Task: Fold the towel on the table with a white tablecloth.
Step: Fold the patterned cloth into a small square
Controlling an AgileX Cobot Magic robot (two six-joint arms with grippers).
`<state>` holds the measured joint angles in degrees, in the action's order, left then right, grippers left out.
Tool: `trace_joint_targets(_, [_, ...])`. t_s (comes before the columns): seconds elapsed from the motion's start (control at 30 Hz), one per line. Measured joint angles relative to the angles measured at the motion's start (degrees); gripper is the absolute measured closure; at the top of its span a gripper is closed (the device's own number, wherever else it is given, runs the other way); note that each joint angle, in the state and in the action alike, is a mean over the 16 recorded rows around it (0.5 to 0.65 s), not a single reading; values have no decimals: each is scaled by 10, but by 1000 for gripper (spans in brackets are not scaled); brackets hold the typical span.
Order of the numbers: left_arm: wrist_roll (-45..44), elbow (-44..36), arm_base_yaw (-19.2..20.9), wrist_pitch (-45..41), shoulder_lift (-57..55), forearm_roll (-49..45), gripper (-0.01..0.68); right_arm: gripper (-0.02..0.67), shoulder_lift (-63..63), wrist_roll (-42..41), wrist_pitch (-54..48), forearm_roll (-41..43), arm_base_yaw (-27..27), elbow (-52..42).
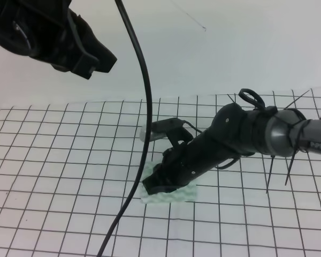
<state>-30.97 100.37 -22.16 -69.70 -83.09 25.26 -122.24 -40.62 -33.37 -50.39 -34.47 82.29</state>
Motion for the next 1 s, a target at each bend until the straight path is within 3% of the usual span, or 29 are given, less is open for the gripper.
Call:
trace_joint_targets(0.13, [0,0,0,0,0,0,672,601,-3,-33,-4,-29,0,0])
trace_joint_targets(0.47, [0,0,0,0,0,-3,672,383,6,-98,-35,-50,3,9])
trace_joint_targets(0.6, [0,0,0,1,0,-6,672,330,27,-113,-42,-42,13,20])
trace_joint_targets(0.7, [0,0,0,2,-1,-9,672,350,46,-114,-45,-30,26,29])
trace_joint_targets(1.0, [-1,0,0,6,-21,-4,672,548,69,-51,-54,29,71,45])
